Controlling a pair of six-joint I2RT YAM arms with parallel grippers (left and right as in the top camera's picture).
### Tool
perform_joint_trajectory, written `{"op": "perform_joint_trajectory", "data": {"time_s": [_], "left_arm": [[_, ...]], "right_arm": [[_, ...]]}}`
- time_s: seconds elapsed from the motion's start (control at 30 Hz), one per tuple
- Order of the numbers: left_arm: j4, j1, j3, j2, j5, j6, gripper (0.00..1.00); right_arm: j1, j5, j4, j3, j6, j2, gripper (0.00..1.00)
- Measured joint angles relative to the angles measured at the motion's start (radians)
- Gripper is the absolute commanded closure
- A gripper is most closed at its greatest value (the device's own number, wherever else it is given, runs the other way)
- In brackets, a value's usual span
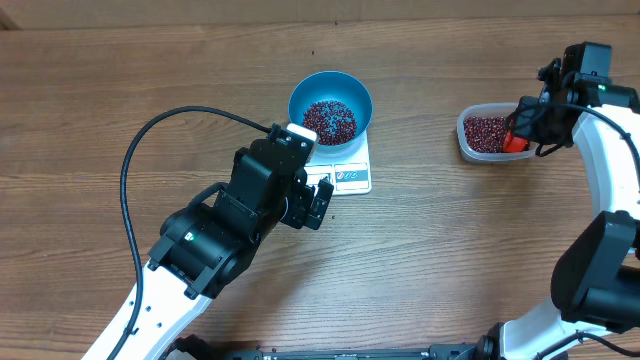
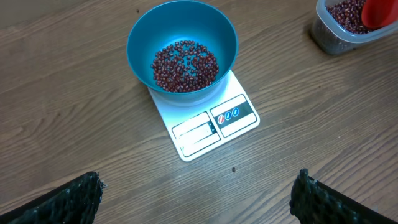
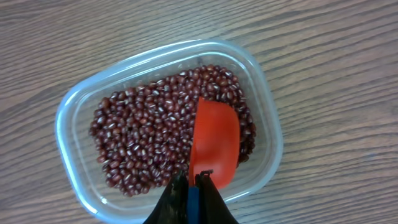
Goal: Scoop item into bowl and weigh 150g on scale
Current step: 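Dig the red scoop into the beans again with the right gripper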
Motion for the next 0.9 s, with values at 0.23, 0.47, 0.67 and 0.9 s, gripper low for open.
{"op": "perform_joint_trajectory", "data": {"time_s": [0.23, 0.47, 0.67, 0.9], "left_arm": [[0.000, 0.000, 0.000, 0.000, 0.000, 0.000, 0.01], [0.000, 0.000, 0.000, 0.000, 0.000, 0.000, 0.00], [0.000, 0.000, 0.000, 0.000, 0.000, 0.000, 0.00], [0.000, 0.000, 0.000, 0.000, 0.000, 0.000, 0.00]], "right_arm": [[0.000, 0.024, 0.003, 0.000, 0.000, 0.000, 0.96], [0.000, 0.026, 0.002, 0.000, -0.003, 0.001, 0.96], [0.004, 0.026, 0.005, 0.000, -0.003, 0.015, 0.96], [0.050, 0.027, 0.010, 0.000, -0.003, 0.043, 0.96]]}}
